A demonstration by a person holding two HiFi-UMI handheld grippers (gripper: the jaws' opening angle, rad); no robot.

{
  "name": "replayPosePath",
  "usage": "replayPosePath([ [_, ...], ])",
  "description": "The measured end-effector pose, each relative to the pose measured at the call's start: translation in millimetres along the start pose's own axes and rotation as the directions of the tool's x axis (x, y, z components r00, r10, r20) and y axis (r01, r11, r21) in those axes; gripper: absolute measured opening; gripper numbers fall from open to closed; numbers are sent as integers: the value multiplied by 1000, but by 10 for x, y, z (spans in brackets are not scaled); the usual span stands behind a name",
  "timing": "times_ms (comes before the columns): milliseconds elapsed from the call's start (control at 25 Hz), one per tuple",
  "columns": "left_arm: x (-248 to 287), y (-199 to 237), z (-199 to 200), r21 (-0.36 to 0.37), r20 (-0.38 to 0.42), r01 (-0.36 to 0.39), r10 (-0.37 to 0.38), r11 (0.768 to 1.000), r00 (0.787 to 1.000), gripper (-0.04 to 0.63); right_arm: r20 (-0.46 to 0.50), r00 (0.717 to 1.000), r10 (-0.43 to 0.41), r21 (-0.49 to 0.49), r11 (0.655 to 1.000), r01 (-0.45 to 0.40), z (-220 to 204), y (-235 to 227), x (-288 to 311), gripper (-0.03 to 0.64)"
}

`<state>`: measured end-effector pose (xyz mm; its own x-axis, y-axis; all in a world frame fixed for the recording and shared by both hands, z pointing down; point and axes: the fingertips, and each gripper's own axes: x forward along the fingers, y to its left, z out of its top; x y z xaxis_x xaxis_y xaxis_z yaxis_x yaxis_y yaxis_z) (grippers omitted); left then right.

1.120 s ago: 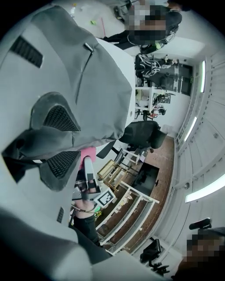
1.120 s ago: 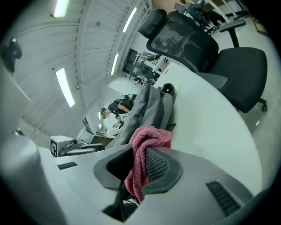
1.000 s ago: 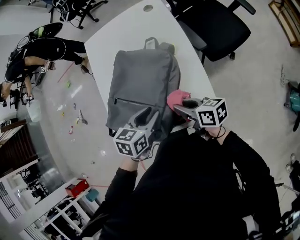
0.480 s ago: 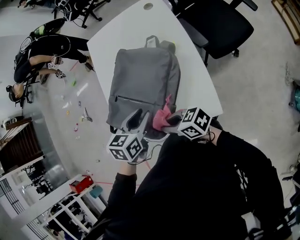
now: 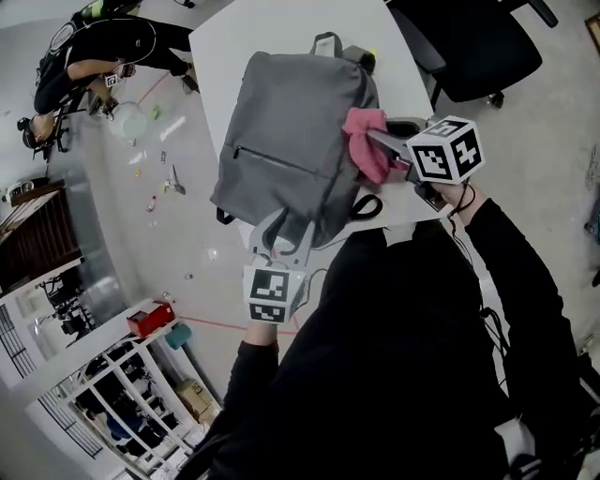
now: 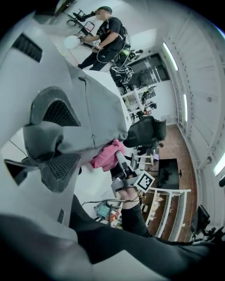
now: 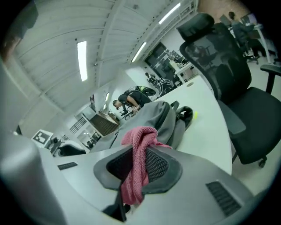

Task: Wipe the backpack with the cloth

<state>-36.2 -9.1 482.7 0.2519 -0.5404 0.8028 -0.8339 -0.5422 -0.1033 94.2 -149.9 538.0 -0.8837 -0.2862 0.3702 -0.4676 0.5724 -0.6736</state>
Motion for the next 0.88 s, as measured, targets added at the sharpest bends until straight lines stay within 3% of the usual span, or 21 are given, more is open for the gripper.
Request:
replayPosePath([
  [80,22,-87,-63,5,-24,22,-22,1000,999,226,35,999,6,23,1000,-7,117,2,-75,69],
  [160,64,-103,-128,-8,-47,36,-36,999,998,229,34,999,42,16,999,-43,81,157,-71,69],
  [280,132,-47,-207,-2,-87,37,-37,999,996,229,-57,989,136,-8,991,-137,-351,596,78,69],
  [360,176,-15,-229,28,-111,45,-42,999,993,229,-143,967,211,-21,976,-216,-763,968,205,69],
  [520,256,-3,-199,68,-119,105,-97,992,988,227,-295,880,372,-11,920,-392,-1488,1701,389,69],
  [600,286,-16,-153,7,-97,164,-162,986,982,227,-348,815,464,67,879,-473,-1755,1915,466,69],
  [680,315,-9,-81,-101,-58,221,-228,970,972,227,-388,756,527,158,846,-508,-1936,1964,516,69],
  [760,335,18,-16,-176,-27,259,-268,950,963,225,-450,724,523,163,845,-510,-2101,1956,532,69],
  [800,339,32,4,-189,-18,269,-278,944,961,222,-467,726,505,145,853,-501,-2146,1940,540,69],
  [880,341,59,25,-176,-12,273,-279,946,960,221,-442,767,465,126,879,-460,-2104,1853,562,67],
])
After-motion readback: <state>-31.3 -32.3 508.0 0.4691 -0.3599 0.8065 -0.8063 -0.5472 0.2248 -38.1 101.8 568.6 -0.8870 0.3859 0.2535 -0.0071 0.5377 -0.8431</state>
